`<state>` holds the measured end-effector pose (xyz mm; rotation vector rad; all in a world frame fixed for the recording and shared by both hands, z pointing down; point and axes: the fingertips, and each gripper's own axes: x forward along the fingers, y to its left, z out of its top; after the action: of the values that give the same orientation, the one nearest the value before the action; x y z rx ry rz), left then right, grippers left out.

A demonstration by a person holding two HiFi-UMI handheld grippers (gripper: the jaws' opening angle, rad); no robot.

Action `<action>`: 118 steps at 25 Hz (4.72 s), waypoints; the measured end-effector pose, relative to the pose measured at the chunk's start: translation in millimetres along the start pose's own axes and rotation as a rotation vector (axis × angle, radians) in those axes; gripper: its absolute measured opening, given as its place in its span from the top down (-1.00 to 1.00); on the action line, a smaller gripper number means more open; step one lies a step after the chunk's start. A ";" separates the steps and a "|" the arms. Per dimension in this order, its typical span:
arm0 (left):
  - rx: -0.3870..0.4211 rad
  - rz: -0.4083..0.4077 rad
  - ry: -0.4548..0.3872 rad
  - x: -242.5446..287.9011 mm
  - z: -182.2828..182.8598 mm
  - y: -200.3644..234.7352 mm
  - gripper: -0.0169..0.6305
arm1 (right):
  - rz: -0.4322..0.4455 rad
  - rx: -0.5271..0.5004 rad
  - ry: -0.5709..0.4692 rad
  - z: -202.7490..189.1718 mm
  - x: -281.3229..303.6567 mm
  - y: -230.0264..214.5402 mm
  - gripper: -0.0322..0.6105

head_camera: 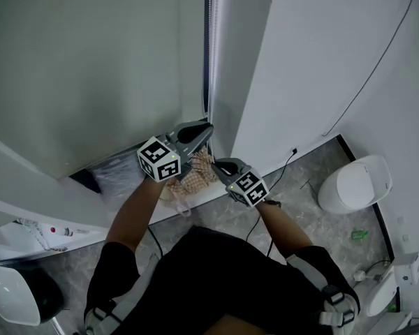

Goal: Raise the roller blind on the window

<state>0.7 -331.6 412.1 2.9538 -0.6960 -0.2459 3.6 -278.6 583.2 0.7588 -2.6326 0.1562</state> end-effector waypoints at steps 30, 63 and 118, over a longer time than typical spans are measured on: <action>-0.050 -0.013 -0.092 -42.5 7.6 -11.3 0.90 | 0.035 -0.019 -0.881 361.6 -98.3 -26.2 0.84; -0.055 -0.140 -0.119 -16.8 63.0 -15.6 0.55 | 0.003 0.108 -0.537 142.3 -38.0 -27.4 0.85; -0.046 -0.041 -0.090 -21.8 -13.5 -35.8 0.91 | 0.159 0.148 -0.838 322.4 -93.6 -20.0 0.50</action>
<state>-0.6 -289.1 423.7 2.9307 -0.6315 -0.3954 -23.1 -318.2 250.3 0.7766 -3.5125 0.0852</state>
